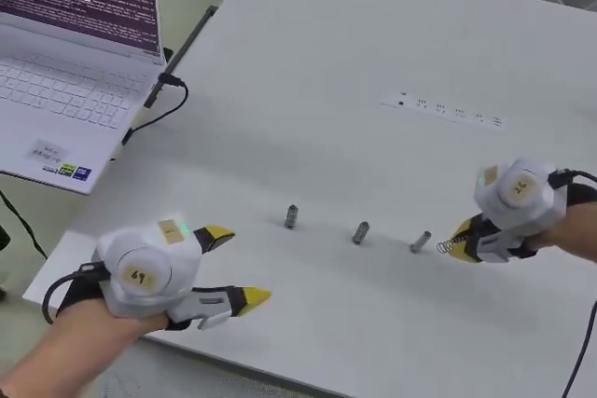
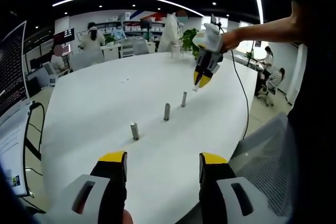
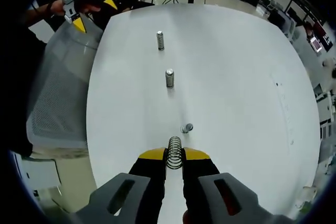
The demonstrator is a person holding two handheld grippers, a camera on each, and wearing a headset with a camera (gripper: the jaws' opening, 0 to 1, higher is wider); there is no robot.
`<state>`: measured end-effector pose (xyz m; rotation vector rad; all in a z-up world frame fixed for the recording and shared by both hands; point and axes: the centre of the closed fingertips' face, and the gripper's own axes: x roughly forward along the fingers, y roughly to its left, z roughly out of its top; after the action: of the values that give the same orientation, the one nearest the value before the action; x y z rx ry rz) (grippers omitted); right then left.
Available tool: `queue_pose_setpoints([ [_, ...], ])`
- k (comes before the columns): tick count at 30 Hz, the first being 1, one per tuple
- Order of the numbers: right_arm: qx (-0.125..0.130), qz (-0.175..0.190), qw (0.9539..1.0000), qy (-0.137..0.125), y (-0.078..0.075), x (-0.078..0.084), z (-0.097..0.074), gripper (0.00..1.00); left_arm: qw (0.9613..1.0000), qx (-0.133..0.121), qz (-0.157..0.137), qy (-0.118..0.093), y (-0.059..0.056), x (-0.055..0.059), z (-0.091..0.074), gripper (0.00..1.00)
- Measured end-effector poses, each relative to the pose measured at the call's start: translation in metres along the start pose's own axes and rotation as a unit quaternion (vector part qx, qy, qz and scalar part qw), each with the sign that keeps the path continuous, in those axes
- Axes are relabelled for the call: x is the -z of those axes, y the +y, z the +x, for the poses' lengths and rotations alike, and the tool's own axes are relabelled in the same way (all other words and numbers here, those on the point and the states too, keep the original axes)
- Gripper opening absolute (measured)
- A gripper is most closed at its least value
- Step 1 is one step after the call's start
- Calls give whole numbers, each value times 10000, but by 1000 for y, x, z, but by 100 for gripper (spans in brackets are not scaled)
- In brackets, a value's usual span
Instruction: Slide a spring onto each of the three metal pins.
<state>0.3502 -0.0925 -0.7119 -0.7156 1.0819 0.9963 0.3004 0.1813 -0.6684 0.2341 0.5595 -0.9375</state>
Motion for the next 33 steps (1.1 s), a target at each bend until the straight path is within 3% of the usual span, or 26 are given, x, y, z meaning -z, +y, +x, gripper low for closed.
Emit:
queue_pose_setpoints([
  [14,-28,-276,9993,231,-14,-4,8,9,9999,-88,-57,-26,8,-4,-4,52],
  [33,-170,-475,9980,378,-20,-11,17,9,9996,-205,-191,12,17,3,-9,52],
])
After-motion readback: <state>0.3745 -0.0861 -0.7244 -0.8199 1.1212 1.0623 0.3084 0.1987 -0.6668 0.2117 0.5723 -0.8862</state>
